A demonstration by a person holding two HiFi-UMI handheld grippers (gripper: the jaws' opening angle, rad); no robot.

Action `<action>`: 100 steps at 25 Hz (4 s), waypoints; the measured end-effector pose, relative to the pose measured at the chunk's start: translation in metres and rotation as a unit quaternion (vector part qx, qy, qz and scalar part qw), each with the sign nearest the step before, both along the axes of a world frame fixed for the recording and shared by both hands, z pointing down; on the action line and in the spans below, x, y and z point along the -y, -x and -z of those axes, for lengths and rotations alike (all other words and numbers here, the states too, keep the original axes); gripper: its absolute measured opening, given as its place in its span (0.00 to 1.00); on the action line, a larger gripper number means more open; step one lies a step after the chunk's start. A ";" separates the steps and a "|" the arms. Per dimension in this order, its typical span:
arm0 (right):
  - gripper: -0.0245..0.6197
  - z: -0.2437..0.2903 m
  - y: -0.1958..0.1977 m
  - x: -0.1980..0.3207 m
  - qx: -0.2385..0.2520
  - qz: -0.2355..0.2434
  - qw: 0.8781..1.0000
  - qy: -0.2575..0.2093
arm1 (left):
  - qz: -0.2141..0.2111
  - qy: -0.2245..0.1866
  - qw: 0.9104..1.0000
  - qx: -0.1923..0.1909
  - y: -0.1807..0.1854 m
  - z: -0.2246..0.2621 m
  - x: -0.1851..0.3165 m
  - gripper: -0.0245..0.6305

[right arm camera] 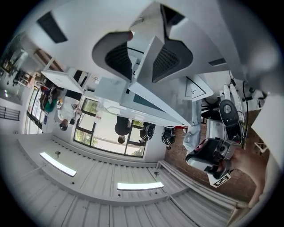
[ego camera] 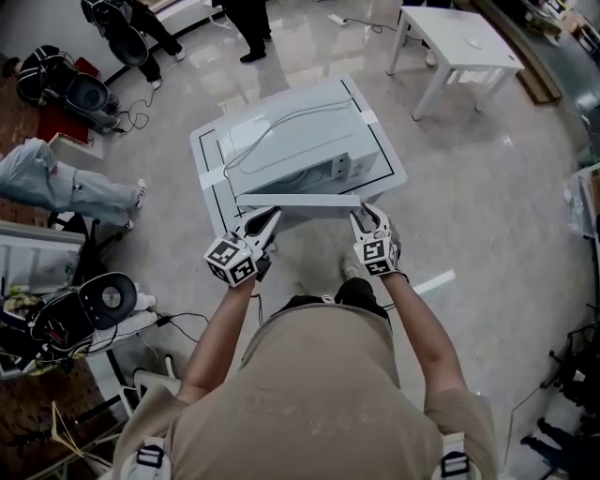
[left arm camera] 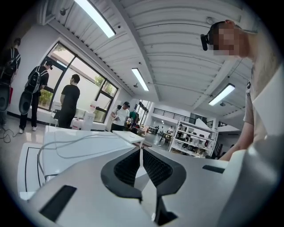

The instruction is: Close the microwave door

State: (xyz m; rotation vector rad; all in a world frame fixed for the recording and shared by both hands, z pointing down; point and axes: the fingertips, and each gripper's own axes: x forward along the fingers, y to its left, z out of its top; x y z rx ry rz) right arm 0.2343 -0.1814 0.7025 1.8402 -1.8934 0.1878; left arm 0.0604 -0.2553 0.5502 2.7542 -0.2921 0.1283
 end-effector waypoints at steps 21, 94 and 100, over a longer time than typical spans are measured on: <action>0.31 0.017 -0.042 0.091 -0.110 0.126 0.985 -0.047 | 0.137 0.000 0.990 0.017 -0.030 -0.011 0.033 0.05; 0.29 0.261 -0.112 0.054 0.093 0.173 0.959 -0.204 | 0.232 -0.086 0.968 -0.036 -0.031 0.101 0.025 0.05; 0.25 0.262 -0.111 0.053 0.091 0.177 0.958 -0.205 | 0.232 -0.088 0.968 -0.035 -0.031 0.102 0.023 0.05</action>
